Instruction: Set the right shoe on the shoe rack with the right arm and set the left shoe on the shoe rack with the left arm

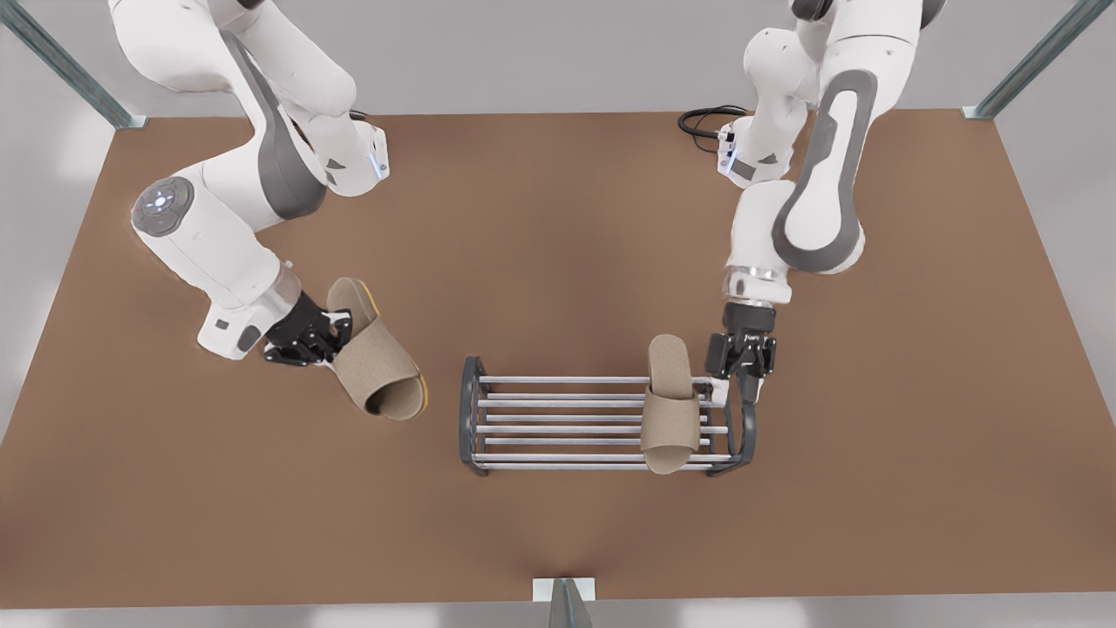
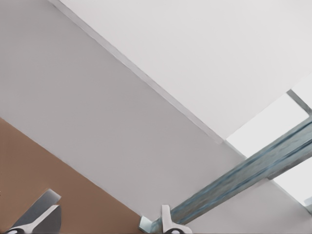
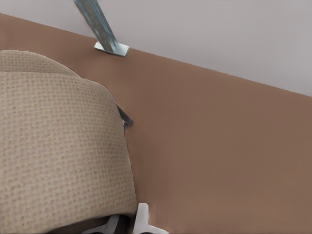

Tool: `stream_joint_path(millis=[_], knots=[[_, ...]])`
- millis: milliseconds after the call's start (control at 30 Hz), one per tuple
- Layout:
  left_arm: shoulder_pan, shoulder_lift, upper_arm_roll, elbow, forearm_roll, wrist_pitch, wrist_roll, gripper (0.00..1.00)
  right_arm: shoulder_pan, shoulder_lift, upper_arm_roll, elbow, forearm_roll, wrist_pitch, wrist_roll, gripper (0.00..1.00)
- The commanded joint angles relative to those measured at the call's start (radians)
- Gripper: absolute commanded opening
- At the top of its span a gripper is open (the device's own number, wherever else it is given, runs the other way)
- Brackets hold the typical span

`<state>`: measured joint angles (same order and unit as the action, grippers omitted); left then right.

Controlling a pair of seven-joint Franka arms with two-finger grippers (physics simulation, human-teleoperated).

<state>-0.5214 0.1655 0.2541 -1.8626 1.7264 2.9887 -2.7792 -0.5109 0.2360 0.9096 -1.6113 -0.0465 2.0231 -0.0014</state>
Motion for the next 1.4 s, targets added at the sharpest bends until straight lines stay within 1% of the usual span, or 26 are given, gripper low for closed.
stream_joint_path(millis=[0,33,67,100,133,167,200,233,267,300,333,367,400,433,467,500,533,600,667,767,833,1033,1133,1367], knots=[[-0.094,-0.08,-0.019,0.063,-1.136,-0.855,1.643,1.0,0.09,0.0,0.003,0.024,-0.015,-0.115,0.71,0.21],[-0.091,-0.07,-0.019,0.23,-1.249,-1.234,1.987,1.0,0.132,0.0,0.002,0.047,-0.015,-0.115,0.784,0.21],[-0.045,-0.07,0.063,0.402,-1.54,-1.425,2.303,1.0,0.186,0.002,-0.006,0.059,-0.019,-0.115,0.877,0.21],[-0.037,-0.07,0.099,0.49,-1.579,-1.574,2.486,1.0,0.224,0.011,-0.012,0.089,-0.036,-0.119,0.963,0.21],[-0.039,-0.07,0.194,0.51,-1.617,-1.616,2.672,1.0,0.281,0.019,-0.015,0.112,-0.072,-0.118,1.058,0.21],[-0.039,-0.07,0.234,0.516,-1.617,-1.616,2.76,1.0,0.357,0.037,-0.073,0.138,-0.079,-0.118,1.132,0.21],[-0.037,-0.046,0.243,0.513,-1.621,-1.601,2.83,1.0,0.541,0.052,-0.254,0.188,-0.081,-0.121,1.181,0.21],[-0.04,0.021,0.235,0.514,-1.621,-1.585,2.828,1.0,0.733,0.086,-0.435,0.255,-0.076,-0.141,1.25,0.21],[-0.051,0.046,0.234,0.514,-1.625,-1.567,2.828,1.0,0.859,0.117,-0.561,0.307,-0.073,-0.152,1.284,0.21],[-0.058,0.062,0.234,0.513,-1.619,-1.548,2.831,1.0,0.952,0.146,-0.656,0.346,-0.073,-0.153,1.322,0.21],[-0.014,0.071,0.145,0.508,-1.621,-1.538,2.825,1.0,1.048,0.178,-0.764,0.387,-0.059,-0.155,1.367,0.21],[0.153,0.066,-0.054,0.51,-1.621,-1.539,2.827,1.0,1.097,0.21,-0.808,0.422,-0.058,-0.155,1.373,0.21],[0.239,0.045,-0.17,0.51,-1.622,-1.541,2.827,1.0,1.144,0.239,-0.862,0.453,-0.056,-0.155,1.397,0.21],[0.273,0.013,-0.216,0.502,-1.624,-1.548,2.828,1.0,1.174,0.267,-0.891,0.481,-0.056,-0.155,1.399,0.21],[0.276,-0.02,-0.222,0.47,-1.624,-1.547,2.833,1.0,1.183,0.281,-0.899,0.488,-0.058,-0.153,1.399,0.21],[0.285,-0.026,-0.222,0.47,-1.627,-1.553,2.876,1.0,1.19,0.302,-0.899,0.504,-0.064,-0.149,1.396,0.21],[0.317,-0.026,-0.251,0.471,-1.627,-1.568,2.91,1.0,1.197,0.324,-0.9,0.521,-0.084,-0.142,1.396,0.21],[0.316,-0.015,-0.262,0.461,-1.636,-1.59,2.91,1.0,1.197,0.35,-0.9,0.527,-0.11,-0.113,1.388,0.21],[0.314,0.002,-0.265,0.461,-1.636,-1.604,2.913,1.0,1.197,0.398,-0.899,0.583,-0.131,-0.109,1.377,0.21],[0.316,0.002,-0.265,0.461,-1.636,-1.616,2.914,1.0,1.206,0.44,-0.9,0.611,-0.161,-0.07,1.376,0.21],[0.319,0.003,-0.265,0.461,-1.636,-1.616,2.914,1.0,1.224,0.474,-0.929,0.637,-0.171,-0.054,1.374,0.21],[0.32,0.009,-0.262,0.453,-1.636,-1.614,2.914,1.0,1.233,0.503,-0.93,0.637,-0.217,-0.029,1.367,0.21],[0.331,0.02,-0.262,0.454,-1.636,-1.613,2.913,1.0,1.247,0.542,-0.93,0.636,-0.285,0.006,1.374,0.21],[0.334,0.026,-0.262,0.454,-1.636,-1.614,2.913,1.0,1.256,0.586,-0.93,0.631,-0.354,0.032,1.376,0.21]])
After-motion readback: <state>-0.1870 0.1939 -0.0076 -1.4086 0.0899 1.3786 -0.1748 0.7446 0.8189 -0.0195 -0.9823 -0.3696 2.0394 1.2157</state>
